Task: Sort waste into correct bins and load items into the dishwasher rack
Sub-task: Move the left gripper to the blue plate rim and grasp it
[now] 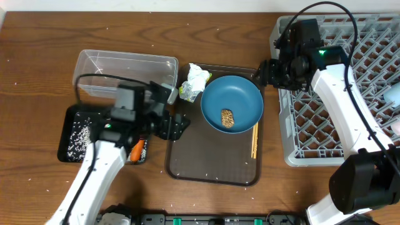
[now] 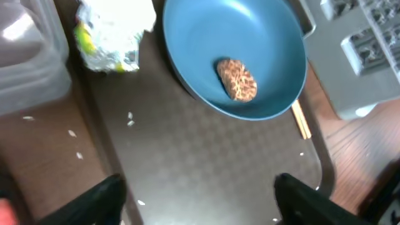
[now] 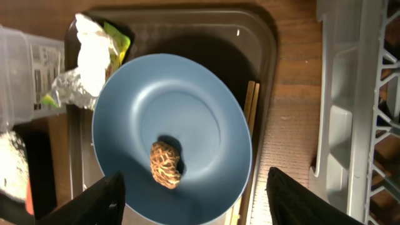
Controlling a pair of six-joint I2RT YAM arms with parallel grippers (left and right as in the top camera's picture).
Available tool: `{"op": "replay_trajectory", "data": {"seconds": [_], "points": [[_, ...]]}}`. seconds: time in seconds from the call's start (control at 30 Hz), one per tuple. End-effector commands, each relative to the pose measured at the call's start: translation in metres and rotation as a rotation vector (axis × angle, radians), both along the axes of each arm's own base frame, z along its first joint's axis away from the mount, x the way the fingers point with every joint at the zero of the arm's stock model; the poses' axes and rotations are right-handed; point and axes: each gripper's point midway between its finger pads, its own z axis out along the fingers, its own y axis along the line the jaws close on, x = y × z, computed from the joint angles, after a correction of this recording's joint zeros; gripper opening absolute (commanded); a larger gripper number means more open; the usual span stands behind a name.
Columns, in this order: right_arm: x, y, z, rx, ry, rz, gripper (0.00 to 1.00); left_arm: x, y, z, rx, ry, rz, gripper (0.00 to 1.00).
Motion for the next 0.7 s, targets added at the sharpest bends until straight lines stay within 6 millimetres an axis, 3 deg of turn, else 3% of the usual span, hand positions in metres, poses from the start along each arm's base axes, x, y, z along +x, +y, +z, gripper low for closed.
{"op": "replay_trajectory", "data": {"seconds": [0.0,0.23,0.4,0.57,0.67], "points": [[0.004,-0.008,0.011,-0.014,-0.023,-0.086,0.66,0.014,-0.01,0.003,0.017,0.036,0.066,0.71],[-0.006,-0.025,0.002,-0.075,0.036,-0.147,0.66,0.025,-0.053,-0.002,0.019,0.089,-0.009,0.66],[-0.002,-0.047,0.0,-0.114,0.04,-0.25,0.68,0.012,-0.101,-0.004,0.086,-0.003,-0.248,0.66],[0.011,-0.059,0.006,-0.042,0.016,-0.332,0.69,0.007,-0.129,-0.026,0.281,-0.147,-0.389,0.67],[0.013,-0.069,0.007,-0.015,0.021,-0.357,0.7,-0.007,-0.145,-0.045,0.315,-0.134,-0.466,0.67]]}}
